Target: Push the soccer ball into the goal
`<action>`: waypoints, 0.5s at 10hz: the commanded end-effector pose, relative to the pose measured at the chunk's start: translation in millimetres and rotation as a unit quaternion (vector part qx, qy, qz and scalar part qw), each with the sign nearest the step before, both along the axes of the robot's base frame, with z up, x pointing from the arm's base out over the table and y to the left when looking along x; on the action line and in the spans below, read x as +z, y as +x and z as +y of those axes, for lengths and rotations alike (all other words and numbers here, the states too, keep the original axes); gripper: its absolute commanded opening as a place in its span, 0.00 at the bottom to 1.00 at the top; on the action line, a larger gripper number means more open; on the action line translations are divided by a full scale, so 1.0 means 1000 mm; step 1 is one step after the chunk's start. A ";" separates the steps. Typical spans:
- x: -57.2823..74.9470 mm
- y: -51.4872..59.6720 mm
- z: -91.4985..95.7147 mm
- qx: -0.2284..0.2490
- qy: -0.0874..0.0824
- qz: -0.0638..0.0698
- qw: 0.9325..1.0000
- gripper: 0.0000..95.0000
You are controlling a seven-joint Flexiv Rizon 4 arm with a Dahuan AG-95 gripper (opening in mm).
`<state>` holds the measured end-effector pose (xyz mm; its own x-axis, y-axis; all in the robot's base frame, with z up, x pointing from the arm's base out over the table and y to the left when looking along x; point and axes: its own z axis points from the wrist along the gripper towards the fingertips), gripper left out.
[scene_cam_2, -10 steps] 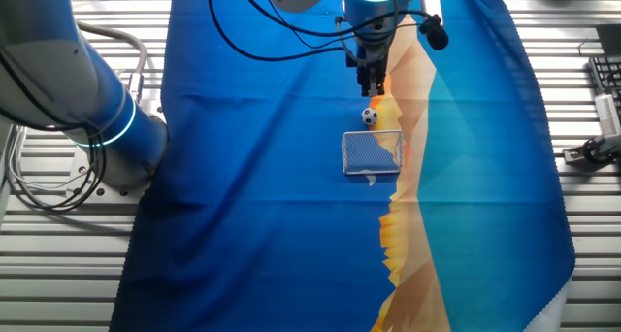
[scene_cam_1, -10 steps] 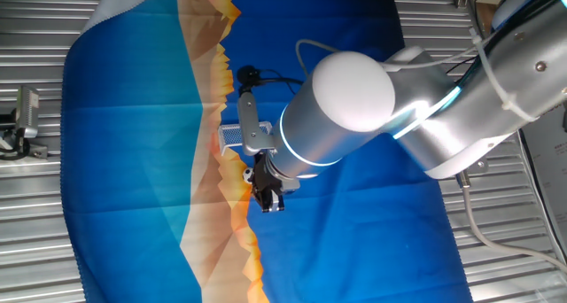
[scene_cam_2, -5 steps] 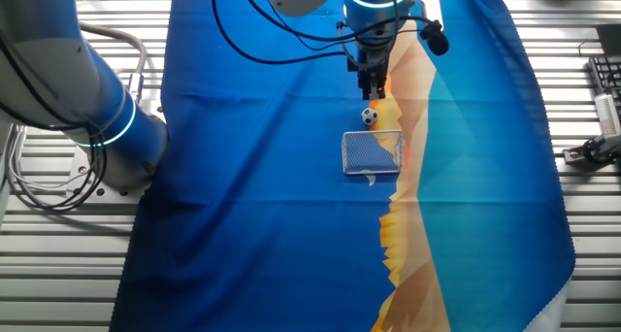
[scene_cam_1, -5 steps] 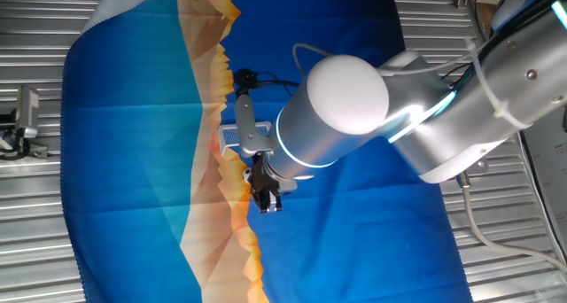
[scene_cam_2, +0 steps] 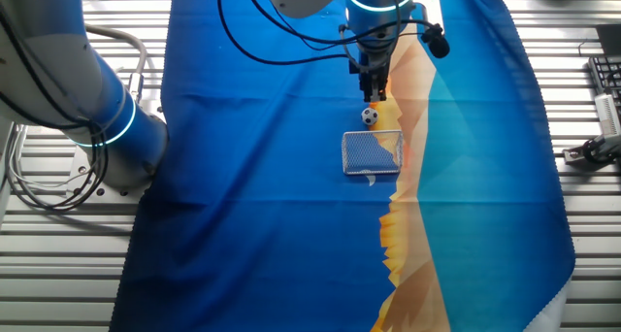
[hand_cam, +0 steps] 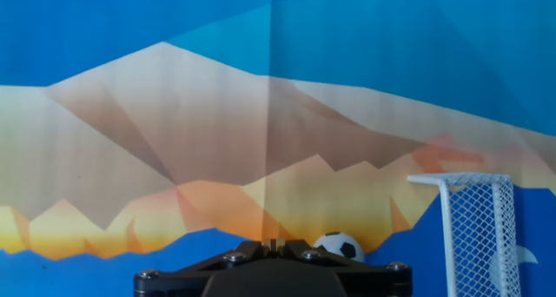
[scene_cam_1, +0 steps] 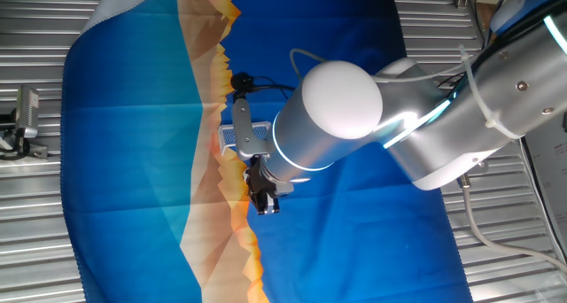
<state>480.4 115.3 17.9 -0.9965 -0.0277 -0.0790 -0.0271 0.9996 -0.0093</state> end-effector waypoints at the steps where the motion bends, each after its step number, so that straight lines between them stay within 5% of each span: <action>1: 0.000 -0.001 0.000 0.001 0.001 0.002 1.000 0.00; 5: -0.003 -0.002 -0.002 0.002 0.001 0.005 1.000 0.00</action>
